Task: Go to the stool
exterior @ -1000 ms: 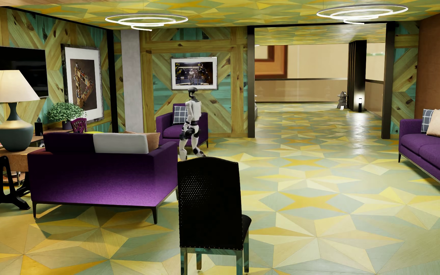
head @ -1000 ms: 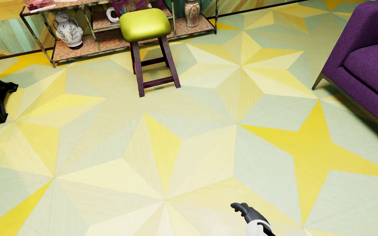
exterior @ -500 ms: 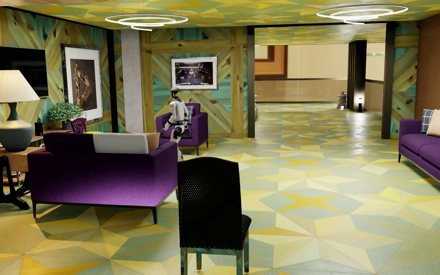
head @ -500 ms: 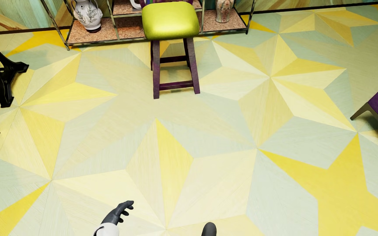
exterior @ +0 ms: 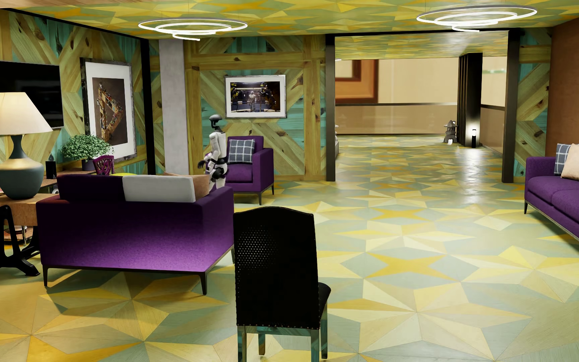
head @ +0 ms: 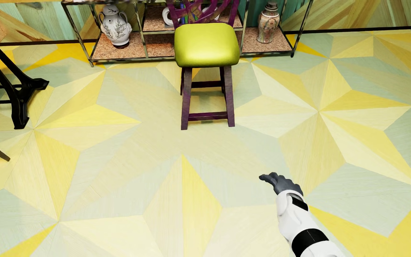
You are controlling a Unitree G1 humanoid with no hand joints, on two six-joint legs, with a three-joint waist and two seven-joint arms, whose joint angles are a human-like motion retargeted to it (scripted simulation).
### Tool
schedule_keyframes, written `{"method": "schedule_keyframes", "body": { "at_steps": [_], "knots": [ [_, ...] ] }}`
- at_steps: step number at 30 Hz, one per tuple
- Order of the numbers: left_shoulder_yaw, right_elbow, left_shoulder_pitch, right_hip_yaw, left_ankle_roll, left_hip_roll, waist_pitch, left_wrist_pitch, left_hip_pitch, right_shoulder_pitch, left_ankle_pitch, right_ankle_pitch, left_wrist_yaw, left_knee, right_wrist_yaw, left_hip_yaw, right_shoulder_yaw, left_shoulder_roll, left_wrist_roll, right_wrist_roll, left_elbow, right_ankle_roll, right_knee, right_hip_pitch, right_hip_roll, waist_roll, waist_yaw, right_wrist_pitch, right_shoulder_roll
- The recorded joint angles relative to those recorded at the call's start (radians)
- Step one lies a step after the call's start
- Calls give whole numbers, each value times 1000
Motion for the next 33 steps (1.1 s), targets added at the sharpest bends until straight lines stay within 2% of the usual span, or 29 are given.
{"method": "schedule_keyframes", "body": {
  "at_steps": [1, 3, 5, 6, 7, 8, 9, 10, 12, 13, 14, 15, 16, 17, 19, 20, 24, 26, 27, 30, 33],
  "knots": [
    [-6, -5, 5, 20, 20, -7, 0, 10, 28, -17, -4, -6, 2, -19, 3, 29, 14, -15, 7, -2, 19, 11, 20, -1, -14, 1, 0, 6, -2],
    [-42, -48, -12, 54, 39, -32, 4, 34, 71, 10, -12, -13, -46, -51, -28, 75, -13, -29, 41, 16, 67, 34, 104, -32, -61, -8, -1, 13, 20],
    [-66, -95, -21, 120, 49, -61, 12, 23, 104, 77, -31, 31, -94, -71, -56, 130, -35, -39, 70, 53, 59, 68, 252, -117, -116, -21, -3, -16, 67],
    [-59, -98, -20, 172, 56, -77, 17, 11, 119, 109, -42, 76, -84, -80, -33, 160, -6, -51, 69, 47, 36, 92, 341, -178, -139, -30, -3, -35, 73],
    [-54, -83, -18, 229, 61, -91, 21, -3, 130, 136, -53, 136, -55, -84, 17, 188, 44, -64, 64, 11, 8, 123, 427, -242, -153, -40, -1, -53, 66],
    [-51, -51, -18, 277, 63, -100, 26, -19, 138, 162, -64, 171, -17, -83, 66, 213, 79, -72, 59, -25, -17, 179, 500, -297, -161, -51, 3, -58, 62],
    [-52, -4, -22, 308, 65, -108, 29, -31, 144, 192, -74, 165, 8, -81, 54, 233, 75, -74, 58, -32, -33, 212, 546, -331, -170, -63, 6, -44, 74],
    [-59, 62, -31, 323, 64, -117, 30, -36, 150, 228, -80, 118, 18, -80, -17, 243, 26, -68, 60, -8, -45, 206, 550, -345, -184, -75, 8, -6, 101],
    [-75, 179, -51, 305, 61, -131, 25, -44, 167, 311, -80, 60, 15, -101, -135, 242, -164, -42, 64, 150, -72, 150, 411, -299, -199, -92, 6, 84, 176],
    [-72, 206, -56, 295, 58, -133, 20, -65, 181, 357, -72, 74, 15, -129, -128, 233, -223, -23, 60, 209, -84, 127, 285, -245, -181, -98, 3, 120, 197],
    [-70, 218, -64, 235, 53, -136, 13, -77, 191, 403, -69, 31, 20, -143, -76, 224, -213, -13, 57, 213, -93, 98, 202, -185, -190, -104, 1, 144, 201],
    [-67, 219, -70, 179, 48, -137, 7, -86, 200, 449, -64, 3, 22, -158, 14, 213, -149, -2, 48, 174, -103, 82, 129, -130, -195, -109, -3, 127, 186],
    [-56, 209, -72, 151, 44, -134, 0, -93, 211, 495, -57, 4, 29, -175, 89, 202, -87, 6, 41, 133, -114, 80, 53, -79, -184, -113, -9, 89, 159],
    [-31, 199, -71, 135, 39, -126, -4, -92, 217, 530, -52, 20, 47, -185, 136, 195, -46, -1, 21, 105, -121, 83, 3, -48, -170, -113, -15, 63, 140],
    [2, 186, -65, 115, 27, -99, -10, -78, 224, 565, -52, 42, 77, -186, 169, 194, -4, -25, 0, 69, -106, 83, -58, -12, -141, -107, -21, 80, 130],
    [3, 177, -63, 114, 22, -86, -11, -69, 230, 566, -54, 46, 69, -187, 174, 197, 20, -33, 0, 47, -85, 80, -75, -2, -126, -103, -23, 86, 126],
    [-57, 163, -46, 142, 1, -28, -12, -28, 261, 485, -73, 40, -50, -164, 148, 232, 36, -28, 82, 30, 33, 65, -92, 25, -70, -92, -33, 102, 128],
    [-67, 123, -50, 159, -7, -5, -12, 15, 273, 429, -80, 32, -83, -150, 122, 248, 39, -42, 103, 18, 77, 59, -80, 26, -50, -87, -38, 86, 139],
    [-63, 94, -46, 166, -10, 4, -12, 21, 279, 403, -83, 28, -88, -146, 100, 255, 37, -45, 105, 19, 85, 56, -74, 26, -42, -84, -39, 68, 145],
    [-53, 11, -40, 176, -18, 22, -12, 6, 295, 346, -86, 23, -54, -145, 32, 266, 28, -60, 103, 32, 71, 48, -70, 32, -23, -75, -35, 14, 167],
    [-64, -35, -40, 171, -22, 32, -12, -28, 294, 304, -87, 24, -47, -139, 21, 260, 46, -61, 97, 27, 26, 43, -76, 40, -14, -67, -27, -3, 178]
  ]
}}
